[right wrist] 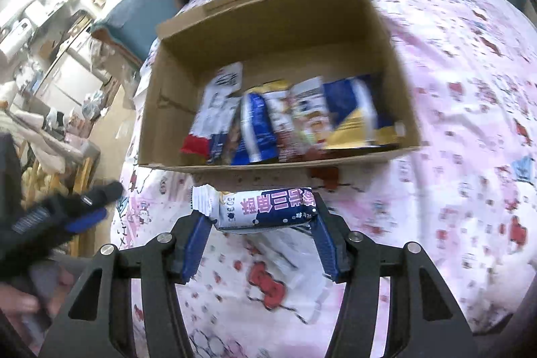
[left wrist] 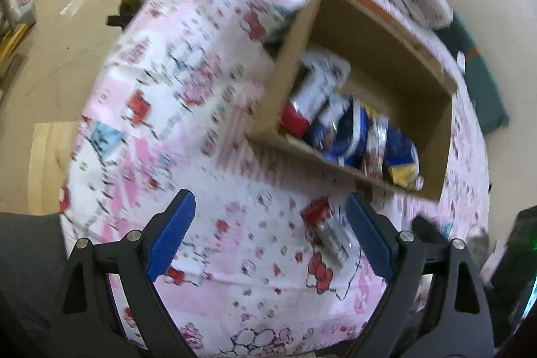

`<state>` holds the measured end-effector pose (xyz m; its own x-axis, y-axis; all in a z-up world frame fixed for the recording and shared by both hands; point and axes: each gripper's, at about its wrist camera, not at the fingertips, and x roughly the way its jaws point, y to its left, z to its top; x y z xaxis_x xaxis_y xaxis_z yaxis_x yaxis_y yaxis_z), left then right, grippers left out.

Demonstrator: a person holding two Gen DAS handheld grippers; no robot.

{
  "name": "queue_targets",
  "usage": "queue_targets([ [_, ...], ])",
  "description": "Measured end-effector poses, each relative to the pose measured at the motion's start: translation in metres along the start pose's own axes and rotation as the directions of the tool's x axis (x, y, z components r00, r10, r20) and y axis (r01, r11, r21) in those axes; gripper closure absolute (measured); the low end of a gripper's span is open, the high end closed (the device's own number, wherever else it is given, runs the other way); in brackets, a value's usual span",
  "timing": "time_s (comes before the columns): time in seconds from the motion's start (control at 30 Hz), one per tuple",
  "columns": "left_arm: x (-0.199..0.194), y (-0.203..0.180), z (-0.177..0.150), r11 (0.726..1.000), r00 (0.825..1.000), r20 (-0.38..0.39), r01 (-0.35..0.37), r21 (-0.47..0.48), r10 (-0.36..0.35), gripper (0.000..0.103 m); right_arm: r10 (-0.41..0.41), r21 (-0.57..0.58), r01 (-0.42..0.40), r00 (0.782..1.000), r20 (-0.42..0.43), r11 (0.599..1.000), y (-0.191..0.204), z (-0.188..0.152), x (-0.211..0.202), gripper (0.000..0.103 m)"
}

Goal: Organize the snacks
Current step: 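Grasp the red-topped white bar with the left tool while the right tool grasps the blue-and-white bar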

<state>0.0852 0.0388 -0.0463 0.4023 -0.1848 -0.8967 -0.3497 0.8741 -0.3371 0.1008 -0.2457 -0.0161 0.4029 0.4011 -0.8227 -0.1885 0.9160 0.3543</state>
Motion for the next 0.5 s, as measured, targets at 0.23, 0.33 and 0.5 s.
queue_targets([
  [0.23, 0.043, -0.037, -0.033, 0.998, 0.996, -0.091, -0.031, -0.050, 0.026, 0.014, 0.004, 0.119, -0.014, 0.997, 0.083, 0.993, -0.032, 0.005, -0.004, 0.044],
  [0.33, 0.068, -0.058, -0.050, 0.995, 0.990, -0.129, -0.073, -0.067, 0.063, 0.014, -0.017, 0.153, 0.001, 0.995, 0.103, 0.988, -0.045, 0.011, -0.008, 0.044],
  [0.5, 0.095, -0.078, -0.066, 0.976, 0.976, -0.145, -0.179, -0.127, 0.160, 0.014, -0.022, 0.246, -0.007, 0.993, 0.115, 0.969, -0.067, 0.011, -0.008, 0.044],
])
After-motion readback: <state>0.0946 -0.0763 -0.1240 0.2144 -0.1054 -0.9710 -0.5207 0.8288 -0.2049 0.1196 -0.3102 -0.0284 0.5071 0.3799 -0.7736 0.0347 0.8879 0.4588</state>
